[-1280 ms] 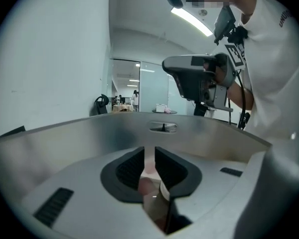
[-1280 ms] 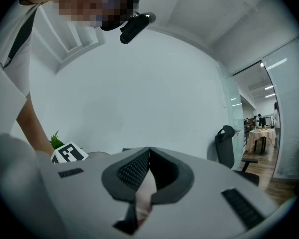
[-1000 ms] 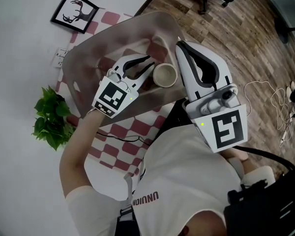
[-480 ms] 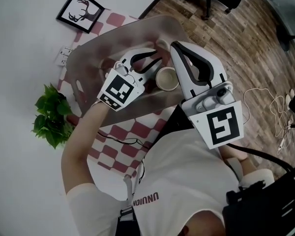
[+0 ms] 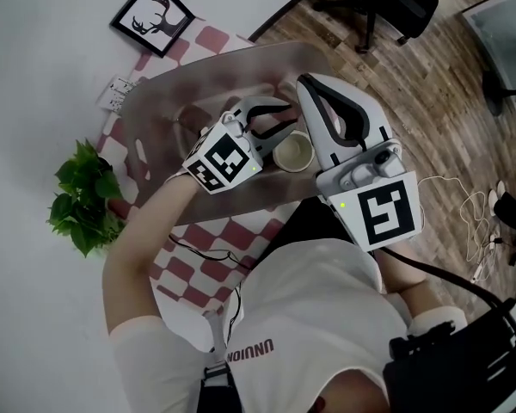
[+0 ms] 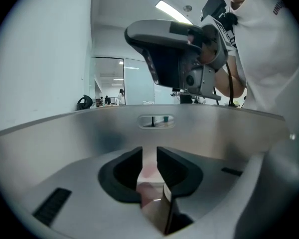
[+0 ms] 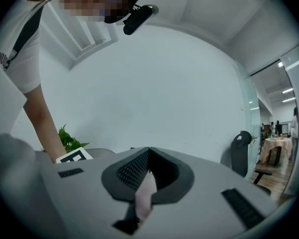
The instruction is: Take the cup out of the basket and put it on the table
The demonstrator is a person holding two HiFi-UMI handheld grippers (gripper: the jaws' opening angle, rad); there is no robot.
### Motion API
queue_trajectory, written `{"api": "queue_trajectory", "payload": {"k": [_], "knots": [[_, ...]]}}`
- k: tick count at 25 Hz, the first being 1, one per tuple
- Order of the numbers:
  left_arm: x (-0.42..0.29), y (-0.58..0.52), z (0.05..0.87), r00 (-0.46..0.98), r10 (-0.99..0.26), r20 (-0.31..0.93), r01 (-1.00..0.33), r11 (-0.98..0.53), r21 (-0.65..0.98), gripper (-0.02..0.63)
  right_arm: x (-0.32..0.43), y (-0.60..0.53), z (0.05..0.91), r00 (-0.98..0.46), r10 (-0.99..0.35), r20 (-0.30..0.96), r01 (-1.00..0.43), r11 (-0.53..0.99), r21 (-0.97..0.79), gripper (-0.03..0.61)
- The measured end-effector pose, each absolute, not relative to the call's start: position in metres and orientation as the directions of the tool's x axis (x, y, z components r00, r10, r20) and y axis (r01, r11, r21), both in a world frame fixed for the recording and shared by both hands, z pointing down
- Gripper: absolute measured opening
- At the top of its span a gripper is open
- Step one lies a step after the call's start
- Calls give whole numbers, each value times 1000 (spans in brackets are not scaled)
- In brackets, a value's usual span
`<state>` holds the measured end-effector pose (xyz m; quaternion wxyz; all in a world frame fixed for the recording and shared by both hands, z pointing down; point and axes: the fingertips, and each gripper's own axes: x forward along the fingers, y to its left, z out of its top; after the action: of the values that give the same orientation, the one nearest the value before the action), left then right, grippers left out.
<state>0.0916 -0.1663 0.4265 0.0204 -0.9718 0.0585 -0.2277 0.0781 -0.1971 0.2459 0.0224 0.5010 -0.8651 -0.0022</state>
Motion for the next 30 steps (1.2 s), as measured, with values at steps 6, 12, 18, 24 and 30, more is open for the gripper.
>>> {"api": "queue_trajectory", "payload": {"k": [6, 12, 18, 24, 30], "knots": [[95, -166, 440, 883, -95, 460, -81, -995, -51, 86, 81, -215, 249, -494, -869, 33, -868, 495, 34, 18], [100, -164, 451, 877, -74, 475, -66, -997, -33, 86, 74, -221, 252, -513, -857, 39, -857, 514, 26, 18], [105, -165, 467, 863, -51, 502, -56, -998, -6, 86, 76, -227, 255, -515, -856, 46, -857, 516, 12, 18], [107, -160, 486, 850, -15, 527, -35, -999, 27, 103, 77, -228, 258, -512, -857, 55, -858, 513, 14, 18], [105, -152, 505, 830, 18, 557, -5, -999, 40, 106, 79, -228, 262, -505, -861, 61, -862, 507, 15, 18]]}}
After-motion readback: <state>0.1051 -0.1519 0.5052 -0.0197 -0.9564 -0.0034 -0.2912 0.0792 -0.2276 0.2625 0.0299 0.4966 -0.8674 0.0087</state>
